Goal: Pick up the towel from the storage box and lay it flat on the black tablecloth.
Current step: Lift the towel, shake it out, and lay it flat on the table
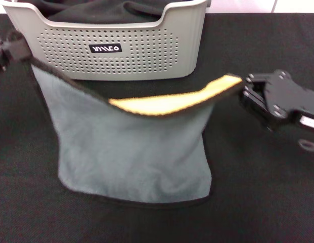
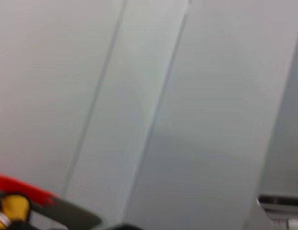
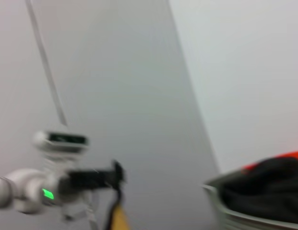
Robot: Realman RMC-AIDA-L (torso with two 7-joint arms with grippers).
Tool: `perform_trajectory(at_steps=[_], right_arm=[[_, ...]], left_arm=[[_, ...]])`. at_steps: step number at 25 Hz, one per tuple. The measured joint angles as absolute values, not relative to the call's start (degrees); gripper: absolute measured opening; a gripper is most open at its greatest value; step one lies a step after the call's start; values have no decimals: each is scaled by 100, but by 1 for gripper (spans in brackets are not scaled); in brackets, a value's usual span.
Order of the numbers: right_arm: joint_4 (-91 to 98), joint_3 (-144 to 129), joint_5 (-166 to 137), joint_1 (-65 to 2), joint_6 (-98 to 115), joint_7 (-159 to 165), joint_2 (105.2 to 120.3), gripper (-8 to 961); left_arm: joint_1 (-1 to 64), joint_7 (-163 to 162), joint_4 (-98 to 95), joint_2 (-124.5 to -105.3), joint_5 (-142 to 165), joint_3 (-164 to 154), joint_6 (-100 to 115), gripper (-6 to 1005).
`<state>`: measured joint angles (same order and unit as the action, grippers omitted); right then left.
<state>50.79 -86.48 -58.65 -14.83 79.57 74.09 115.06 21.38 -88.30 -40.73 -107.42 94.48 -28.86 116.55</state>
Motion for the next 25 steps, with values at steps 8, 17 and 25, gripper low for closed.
perform_trajectory(at_steps=[8, 17, 25], right_arm=[[5515, -8559, -5841, -632, 9500, 8415, 11487, 9], [5273, -7989, -5882, -210, 11263, 8916, 11493, 9], [4810, -7722, -5912, -1, 11828, 9453, 11484, 9]], left_arm=[[1913, -9214, -4360, -10164, 8379, -5094, 11690, 26], [1808, -9817, -5019, -9430, 6833, -6957, 11739, 25], [1772, -10740, -5660, -9050, 6467, -7397, 11760, 24]])
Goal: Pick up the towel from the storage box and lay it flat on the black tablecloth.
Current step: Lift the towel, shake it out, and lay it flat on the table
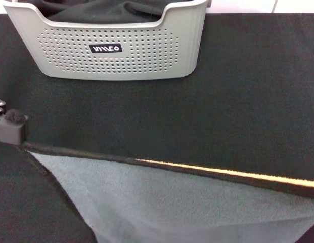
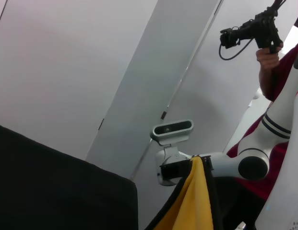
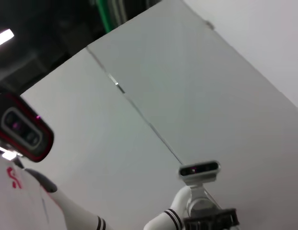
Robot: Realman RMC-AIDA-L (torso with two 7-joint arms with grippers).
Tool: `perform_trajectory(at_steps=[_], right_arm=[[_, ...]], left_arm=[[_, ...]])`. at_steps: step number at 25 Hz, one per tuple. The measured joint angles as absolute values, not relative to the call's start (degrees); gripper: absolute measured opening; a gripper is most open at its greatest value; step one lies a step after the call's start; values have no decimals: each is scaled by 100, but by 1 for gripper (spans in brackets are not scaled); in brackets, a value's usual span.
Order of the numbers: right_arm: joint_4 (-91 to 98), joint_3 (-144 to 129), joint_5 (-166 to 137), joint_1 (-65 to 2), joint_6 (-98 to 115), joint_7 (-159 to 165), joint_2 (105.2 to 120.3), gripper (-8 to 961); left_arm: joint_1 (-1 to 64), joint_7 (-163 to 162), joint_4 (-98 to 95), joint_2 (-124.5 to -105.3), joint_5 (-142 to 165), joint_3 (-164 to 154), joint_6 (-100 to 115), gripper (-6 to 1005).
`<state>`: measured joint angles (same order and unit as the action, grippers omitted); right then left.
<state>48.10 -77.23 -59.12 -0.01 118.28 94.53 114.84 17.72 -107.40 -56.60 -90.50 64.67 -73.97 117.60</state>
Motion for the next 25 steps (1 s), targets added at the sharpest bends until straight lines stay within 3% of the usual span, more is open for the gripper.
perform_trajectory(at_steps=[10, 13, 20, 25], right_arm=[[3903, -8095, -6061, -285, 11335, 9491, 11510, 9], [3916, -8312, -6065, -441, 10790, 9414, 11519, 9], [3967, -8467, -6066, -876, 9590, 9244, 11521, 9], [3974, -8439, -6091, -1307, 8799, 9137, 11496, 9]], left_arm=[[1780, -10959, -5688, -8981, 6881, -7483, 11730, 25], [1808, -10882, -5611, -9201, 7422, -7124, 11710, 25], [2223, -10040, -4781, -10012, 9512, -4772, 11631, 25], [2470, -9630, -4662, -10346, 10504, -3566, 11216, 26]])
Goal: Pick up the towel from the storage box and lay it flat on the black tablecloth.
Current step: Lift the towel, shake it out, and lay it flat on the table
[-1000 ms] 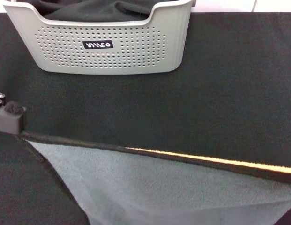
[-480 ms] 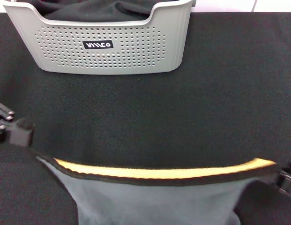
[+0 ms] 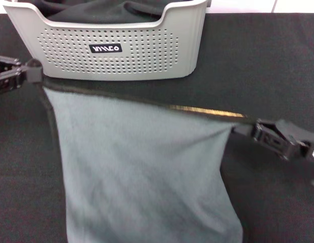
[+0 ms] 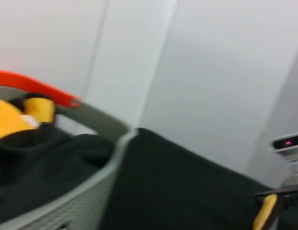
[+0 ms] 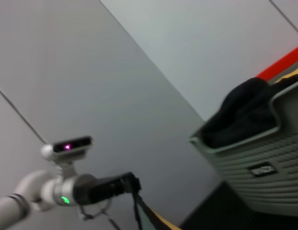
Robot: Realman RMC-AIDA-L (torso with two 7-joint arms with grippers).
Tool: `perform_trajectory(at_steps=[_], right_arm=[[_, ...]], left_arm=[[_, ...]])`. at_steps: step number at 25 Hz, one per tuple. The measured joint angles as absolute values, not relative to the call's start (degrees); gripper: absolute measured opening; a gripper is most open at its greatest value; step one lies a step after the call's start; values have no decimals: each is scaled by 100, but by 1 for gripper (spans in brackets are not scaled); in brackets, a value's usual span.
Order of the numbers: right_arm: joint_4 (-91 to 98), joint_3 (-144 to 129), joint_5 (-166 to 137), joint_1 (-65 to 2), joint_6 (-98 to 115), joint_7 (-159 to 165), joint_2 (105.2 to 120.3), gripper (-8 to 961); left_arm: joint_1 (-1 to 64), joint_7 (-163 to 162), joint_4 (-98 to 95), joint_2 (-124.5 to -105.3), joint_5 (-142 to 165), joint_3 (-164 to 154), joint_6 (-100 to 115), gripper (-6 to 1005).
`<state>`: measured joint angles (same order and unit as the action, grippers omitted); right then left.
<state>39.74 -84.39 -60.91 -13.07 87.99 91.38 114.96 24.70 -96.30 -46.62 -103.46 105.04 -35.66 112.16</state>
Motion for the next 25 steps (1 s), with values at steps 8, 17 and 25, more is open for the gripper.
perform_trajectory(at_steps=[8, 17, 25], right_arm=[[3897, -8429, -6543, -2014, 7549, 9140, 11468, 10], [3786, -8421, -6993, -2732, 6614, 9124, 11384, 10], [3770, -8419, -7857, -3275, 5953, 9149, 11451, 10]], left_arm=[[2660, -9547, -4649, -10547, 10956, -3550, 10073, 26], [2912, -9423, -4413, -10697, 11259, -3542, 9150, 27], [2975, -9356, -4199, -10734, 11281, -3529, 8576, 27]])
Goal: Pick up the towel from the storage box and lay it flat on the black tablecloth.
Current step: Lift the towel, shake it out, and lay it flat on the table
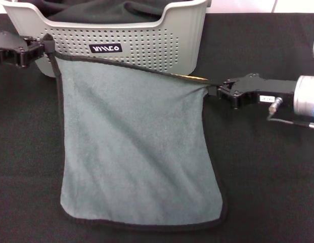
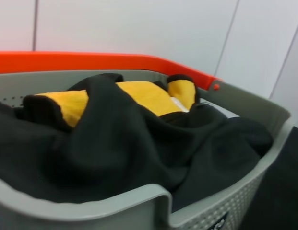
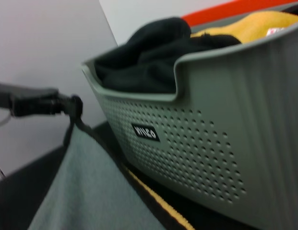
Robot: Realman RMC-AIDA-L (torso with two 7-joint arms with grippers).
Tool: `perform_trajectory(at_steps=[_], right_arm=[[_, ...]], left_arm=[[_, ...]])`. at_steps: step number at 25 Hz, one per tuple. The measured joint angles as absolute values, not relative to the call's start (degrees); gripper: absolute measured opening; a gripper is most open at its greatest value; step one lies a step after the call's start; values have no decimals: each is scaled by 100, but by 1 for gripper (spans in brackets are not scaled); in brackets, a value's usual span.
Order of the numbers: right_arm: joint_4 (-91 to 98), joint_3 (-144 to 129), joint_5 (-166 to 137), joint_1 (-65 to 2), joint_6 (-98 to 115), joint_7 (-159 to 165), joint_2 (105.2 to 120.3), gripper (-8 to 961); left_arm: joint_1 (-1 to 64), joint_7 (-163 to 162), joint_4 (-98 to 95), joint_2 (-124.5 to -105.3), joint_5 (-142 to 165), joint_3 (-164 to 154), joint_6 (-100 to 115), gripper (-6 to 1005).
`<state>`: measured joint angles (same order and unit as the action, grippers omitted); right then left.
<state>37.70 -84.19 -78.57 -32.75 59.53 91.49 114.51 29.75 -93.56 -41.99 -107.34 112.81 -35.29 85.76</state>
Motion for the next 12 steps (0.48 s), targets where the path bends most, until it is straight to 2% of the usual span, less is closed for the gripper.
perform_trajectory(at_steps=[12], right_arm=[[3792, -8463, -8361, -3559, 5362, 9109, 11538, 13]], left_arm=[[2912, -9343, -4050, -10790, 11390, -3535, 8188, 28]])
